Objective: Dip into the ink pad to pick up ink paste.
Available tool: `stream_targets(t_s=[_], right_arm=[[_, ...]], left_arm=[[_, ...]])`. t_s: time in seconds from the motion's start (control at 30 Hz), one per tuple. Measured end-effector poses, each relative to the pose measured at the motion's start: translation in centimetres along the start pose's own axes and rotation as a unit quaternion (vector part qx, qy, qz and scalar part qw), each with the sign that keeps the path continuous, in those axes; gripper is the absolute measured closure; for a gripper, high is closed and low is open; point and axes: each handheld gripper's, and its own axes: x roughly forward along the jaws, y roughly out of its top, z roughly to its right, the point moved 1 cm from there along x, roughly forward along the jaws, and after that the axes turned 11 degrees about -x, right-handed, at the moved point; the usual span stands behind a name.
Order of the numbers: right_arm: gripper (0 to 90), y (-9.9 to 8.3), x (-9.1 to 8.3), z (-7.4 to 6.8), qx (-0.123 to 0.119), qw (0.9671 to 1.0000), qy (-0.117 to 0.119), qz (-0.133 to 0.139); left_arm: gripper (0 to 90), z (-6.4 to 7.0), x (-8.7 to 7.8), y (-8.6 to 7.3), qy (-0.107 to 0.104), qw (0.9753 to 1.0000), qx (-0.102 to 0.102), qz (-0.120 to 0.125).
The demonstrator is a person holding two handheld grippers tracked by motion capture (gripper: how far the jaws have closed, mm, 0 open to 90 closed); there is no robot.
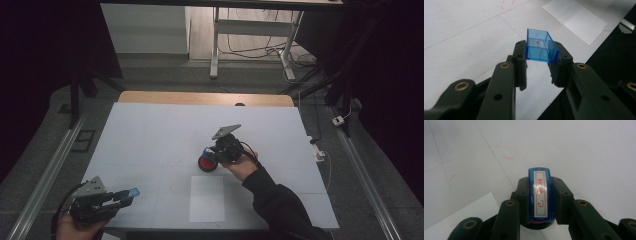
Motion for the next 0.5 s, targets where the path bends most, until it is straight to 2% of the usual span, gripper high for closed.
stream_targets(t_s=[0.27, 0.5], right_arm=[[70.6, -0.1, 0.8, 0.21, -0.002, 0.9998, 0.002, -0.018], [71.0, 0.11, 1.05, 0.38, 0.015, 0.9995, 0.006, -0.028]], left_arm=[[68.8, -0.07, 0.0, 0.01, -0.001, 1.0, -0.002, 0.0], [68.8, -0.05, 0.02, 0.01, 0.0, 1.0, -0.002, -0.001]])
